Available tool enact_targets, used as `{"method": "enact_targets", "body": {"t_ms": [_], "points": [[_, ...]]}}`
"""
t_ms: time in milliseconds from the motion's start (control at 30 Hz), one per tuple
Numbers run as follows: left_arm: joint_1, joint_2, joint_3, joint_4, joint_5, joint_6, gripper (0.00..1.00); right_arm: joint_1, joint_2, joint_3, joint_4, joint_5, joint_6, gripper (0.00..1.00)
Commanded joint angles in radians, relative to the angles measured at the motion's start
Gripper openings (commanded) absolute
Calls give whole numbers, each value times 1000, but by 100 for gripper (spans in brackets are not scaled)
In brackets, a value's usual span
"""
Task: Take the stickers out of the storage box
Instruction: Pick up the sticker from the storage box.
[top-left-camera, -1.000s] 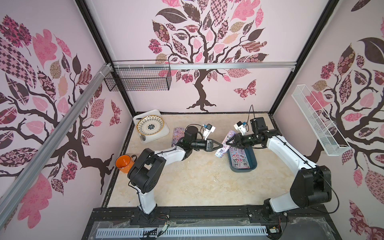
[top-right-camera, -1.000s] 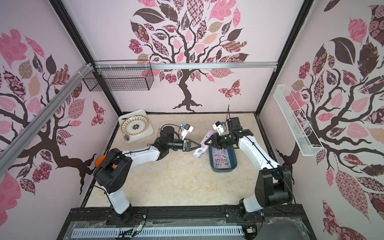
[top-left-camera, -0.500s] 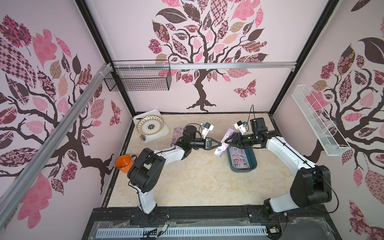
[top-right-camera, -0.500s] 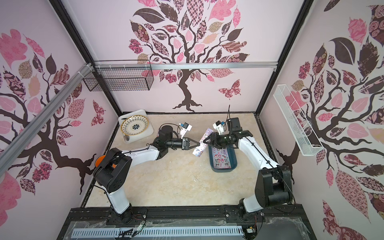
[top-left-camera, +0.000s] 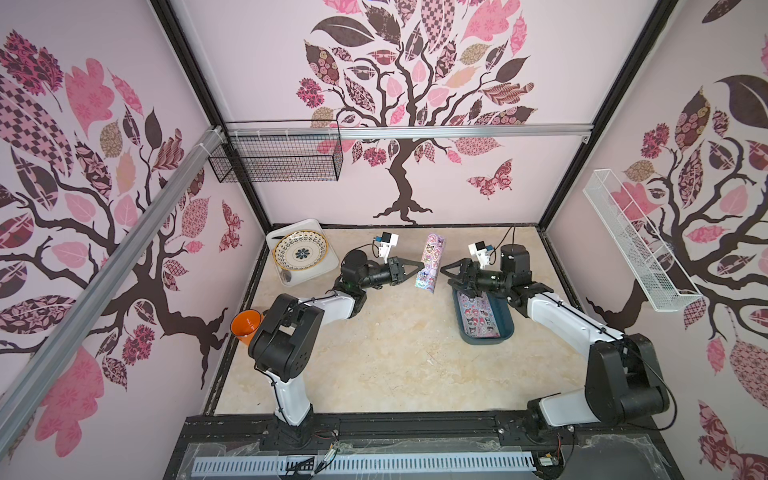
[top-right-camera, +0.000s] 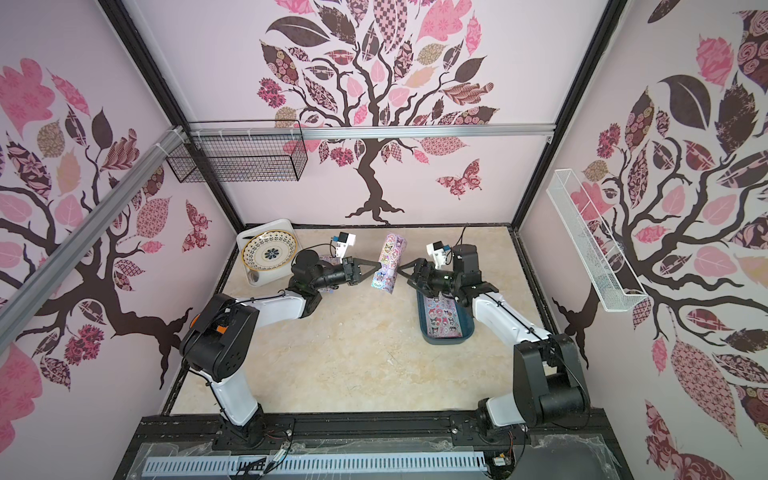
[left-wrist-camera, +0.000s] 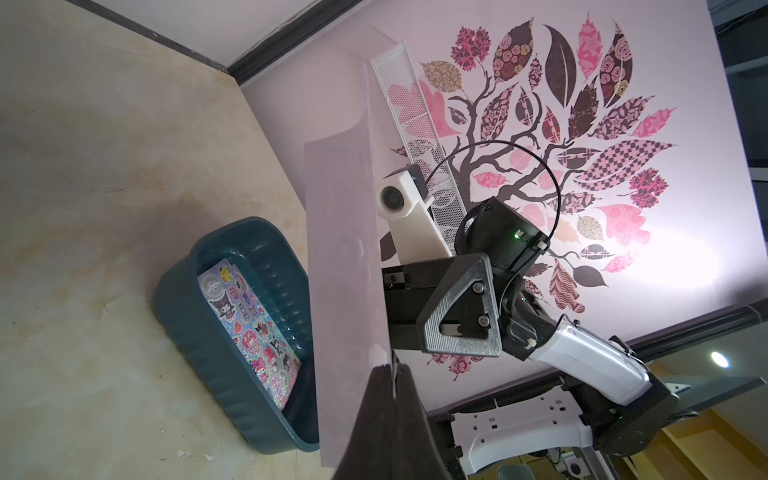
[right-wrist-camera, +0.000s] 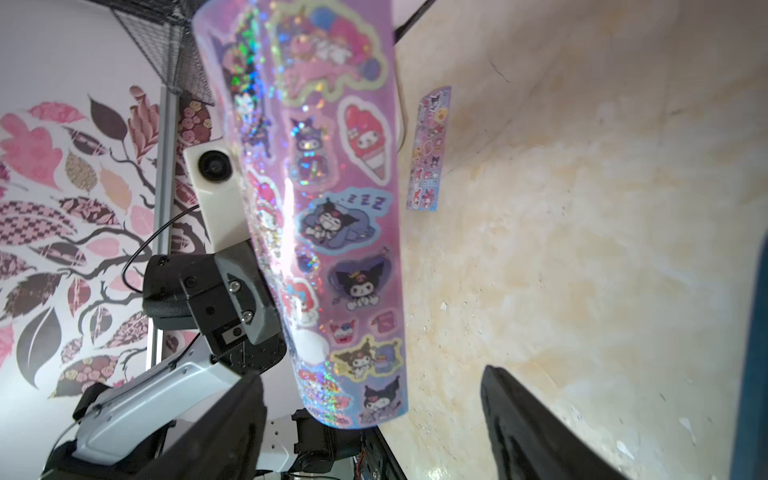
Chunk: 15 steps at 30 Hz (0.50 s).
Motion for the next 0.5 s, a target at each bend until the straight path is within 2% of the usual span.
{"method": "enact_targets", "body": {"t_ms": [0, 133, 333, 467], "points": [[-2, -32, -8, 131, -32, -121, 0, 17, 6, -32, 287, -9, 175, 86], [-2, -39, -13, 163, -45, -158, 0, 23, 39, -50, 446, -5, 271, 87], [-2, -41, -33, 184, -65, -174, 0, 83, 56, 18, 364, -6, 206, 88], [-2, -41, -33, 191, -65, -184, 0, 87, 73, 10, 424, -16, 243, 87]]}}
